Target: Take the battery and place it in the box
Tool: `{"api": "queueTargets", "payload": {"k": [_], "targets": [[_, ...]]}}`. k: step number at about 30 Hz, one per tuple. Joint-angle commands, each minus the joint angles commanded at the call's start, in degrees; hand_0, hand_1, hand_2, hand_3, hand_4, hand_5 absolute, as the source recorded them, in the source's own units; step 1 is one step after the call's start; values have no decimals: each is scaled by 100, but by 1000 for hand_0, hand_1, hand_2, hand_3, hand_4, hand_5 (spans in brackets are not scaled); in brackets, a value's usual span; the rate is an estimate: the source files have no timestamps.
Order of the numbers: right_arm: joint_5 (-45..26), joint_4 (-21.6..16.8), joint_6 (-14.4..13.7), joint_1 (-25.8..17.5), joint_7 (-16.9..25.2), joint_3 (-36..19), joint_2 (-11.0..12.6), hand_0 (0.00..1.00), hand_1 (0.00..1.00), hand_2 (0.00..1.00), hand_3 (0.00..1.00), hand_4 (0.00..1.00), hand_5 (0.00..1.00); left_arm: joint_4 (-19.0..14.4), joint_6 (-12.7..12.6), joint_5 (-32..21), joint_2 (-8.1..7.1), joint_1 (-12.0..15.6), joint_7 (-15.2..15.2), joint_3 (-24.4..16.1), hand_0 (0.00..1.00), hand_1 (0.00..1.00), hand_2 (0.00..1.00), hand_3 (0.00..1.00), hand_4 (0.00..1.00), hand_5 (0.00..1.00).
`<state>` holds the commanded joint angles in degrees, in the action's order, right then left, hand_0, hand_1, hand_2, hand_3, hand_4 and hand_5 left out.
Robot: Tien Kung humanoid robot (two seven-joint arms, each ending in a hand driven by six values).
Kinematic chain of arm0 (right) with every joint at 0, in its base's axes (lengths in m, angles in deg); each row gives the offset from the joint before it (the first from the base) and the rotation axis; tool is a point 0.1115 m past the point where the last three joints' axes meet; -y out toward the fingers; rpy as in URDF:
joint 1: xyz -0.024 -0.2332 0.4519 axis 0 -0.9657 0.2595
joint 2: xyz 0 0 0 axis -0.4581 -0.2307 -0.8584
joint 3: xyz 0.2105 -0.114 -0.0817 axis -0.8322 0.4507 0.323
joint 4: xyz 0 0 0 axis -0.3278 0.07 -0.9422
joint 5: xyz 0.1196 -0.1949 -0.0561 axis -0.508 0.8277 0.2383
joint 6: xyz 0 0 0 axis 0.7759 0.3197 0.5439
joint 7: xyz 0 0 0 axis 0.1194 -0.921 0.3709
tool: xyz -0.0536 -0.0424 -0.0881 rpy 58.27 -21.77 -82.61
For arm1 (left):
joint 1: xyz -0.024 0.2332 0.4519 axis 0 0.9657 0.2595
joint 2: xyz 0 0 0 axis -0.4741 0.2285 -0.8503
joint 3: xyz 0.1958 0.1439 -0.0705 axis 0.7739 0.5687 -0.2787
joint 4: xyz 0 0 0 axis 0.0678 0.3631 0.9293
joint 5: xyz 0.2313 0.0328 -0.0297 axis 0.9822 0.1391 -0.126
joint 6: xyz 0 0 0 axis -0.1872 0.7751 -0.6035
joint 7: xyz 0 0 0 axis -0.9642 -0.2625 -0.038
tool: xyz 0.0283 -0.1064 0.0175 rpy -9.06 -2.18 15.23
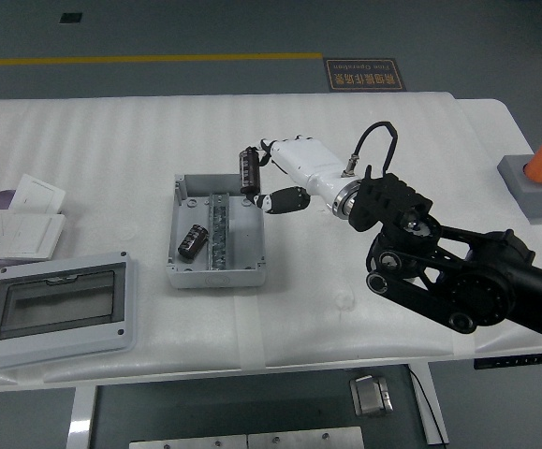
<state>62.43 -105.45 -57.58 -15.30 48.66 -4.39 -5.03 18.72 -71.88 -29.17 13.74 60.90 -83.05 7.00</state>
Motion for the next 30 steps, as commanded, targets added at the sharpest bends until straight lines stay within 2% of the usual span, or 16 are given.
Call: {"api": "queueTargets", "payload": {"k": [2,3,8,9,13,14,15,19,26,30], "targets": [[89,42,-21,-27,-24,37,-115,871,725,694,710,517,349,0,22,33,-3,1,-44,-43,667,681,543,569,465,384],[114,74,-37,-43,-34,61,-173,865,754,836,998,606,383,0,52,44,-5,1,-84,-60,667,681,543,568,467,388],[86,298,-145,-111,-59,321,-384,865,754,836,998,606,383,0,181,91,-14,6,-273,-118,667,681,543,568,467,388],[76,356,-153,-123,-71,416,-413,926,877,998,998,766,451,0,182,97,-15,10,-283,-130,668,681,543,568,469,392],[26,541,-178,-185,-106,652,-501,926,877,998,998,766,451,0,184,106,-15,21,-302,-148,668,681,543,568,469,392],[15,571,-190,-201,-109,676,-520,926,877,998,998,766,451,0,184,106,-15,22,-304,-149,668,681,543,568,469,392],[4,600,-204,-221,-112,690,-540,964,921,998,998,793,467,0,184,109,-16,22,-306,-152,673,687,549,570,470,394],[-15,651,-263,-298,-104,662,-591,964,921,998,998,793,467,0,184,104,-18,17,-311,-154,673,687,549,570,470,394],[-1,606,-338,-294,-69,524,-480,985,938,998,998,818,480,0,176,68,7,26,-316,-149,673,687,551,571,476,396],[-189,595,-500,-176,83,580,-356,986,939,998,998,827,495,0,167,102,35,55,-337,-198,674,688,550,571,482,399]]}}
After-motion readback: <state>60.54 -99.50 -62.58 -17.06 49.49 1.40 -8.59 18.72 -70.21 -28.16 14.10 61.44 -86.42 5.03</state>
